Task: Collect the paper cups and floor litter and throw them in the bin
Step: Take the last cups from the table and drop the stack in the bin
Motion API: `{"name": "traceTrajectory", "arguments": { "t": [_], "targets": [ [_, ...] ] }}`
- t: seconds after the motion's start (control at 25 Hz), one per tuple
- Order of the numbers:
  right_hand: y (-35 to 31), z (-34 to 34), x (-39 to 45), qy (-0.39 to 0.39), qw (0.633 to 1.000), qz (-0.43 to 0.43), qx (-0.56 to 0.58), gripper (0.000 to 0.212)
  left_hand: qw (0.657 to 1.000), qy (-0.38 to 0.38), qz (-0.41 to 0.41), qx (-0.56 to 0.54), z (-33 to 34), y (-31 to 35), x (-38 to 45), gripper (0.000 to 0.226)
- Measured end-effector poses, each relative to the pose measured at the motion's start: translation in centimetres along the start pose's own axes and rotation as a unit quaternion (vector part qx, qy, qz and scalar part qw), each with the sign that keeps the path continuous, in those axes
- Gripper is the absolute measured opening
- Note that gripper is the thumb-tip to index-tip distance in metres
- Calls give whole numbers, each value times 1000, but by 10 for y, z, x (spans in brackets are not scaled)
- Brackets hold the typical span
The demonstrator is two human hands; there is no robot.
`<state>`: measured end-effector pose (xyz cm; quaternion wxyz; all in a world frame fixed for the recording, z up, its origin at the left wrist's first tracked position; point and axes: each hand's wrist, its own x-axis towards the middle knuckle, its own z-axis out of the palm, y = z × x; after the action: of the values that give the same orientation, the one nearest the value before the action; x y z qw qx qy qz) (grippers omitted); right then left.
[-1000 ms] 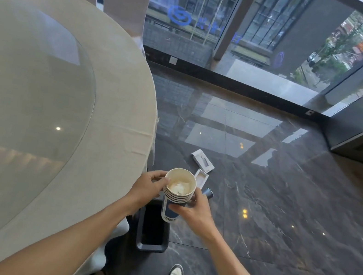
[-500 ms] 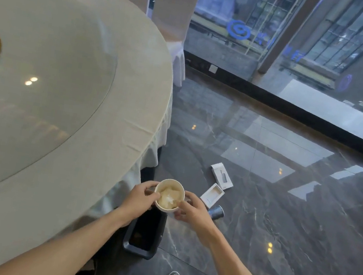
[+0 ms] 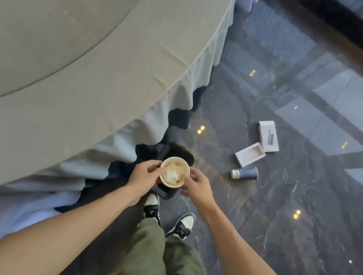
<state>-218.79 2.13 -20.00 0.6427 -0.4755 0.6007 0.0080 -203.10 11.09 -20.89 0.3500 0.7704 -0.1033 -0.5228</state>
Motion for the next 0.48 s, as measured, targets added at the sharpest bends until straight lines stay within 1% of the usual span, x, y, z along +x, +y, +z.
{"name": "traceTrajectory", "arguments": {
  "t": [0.16,0.28,0.4,0.48],
  "targets": [
    [58,35,81,26,998,48,-20,25,998,-9,-53,23,12,-60,78,28],
    [103,57,133,23,994,94,-50,30,993,-31,-106,37,22,-109,122,34],
    [140,72,167,14,988,133,-79,32,987,-53,-140,52,27,-148,146,24],
    [161,81,186,6,985,149,-86,32,983,-63,-161,65,32,-167,160,26]
  ]
}}
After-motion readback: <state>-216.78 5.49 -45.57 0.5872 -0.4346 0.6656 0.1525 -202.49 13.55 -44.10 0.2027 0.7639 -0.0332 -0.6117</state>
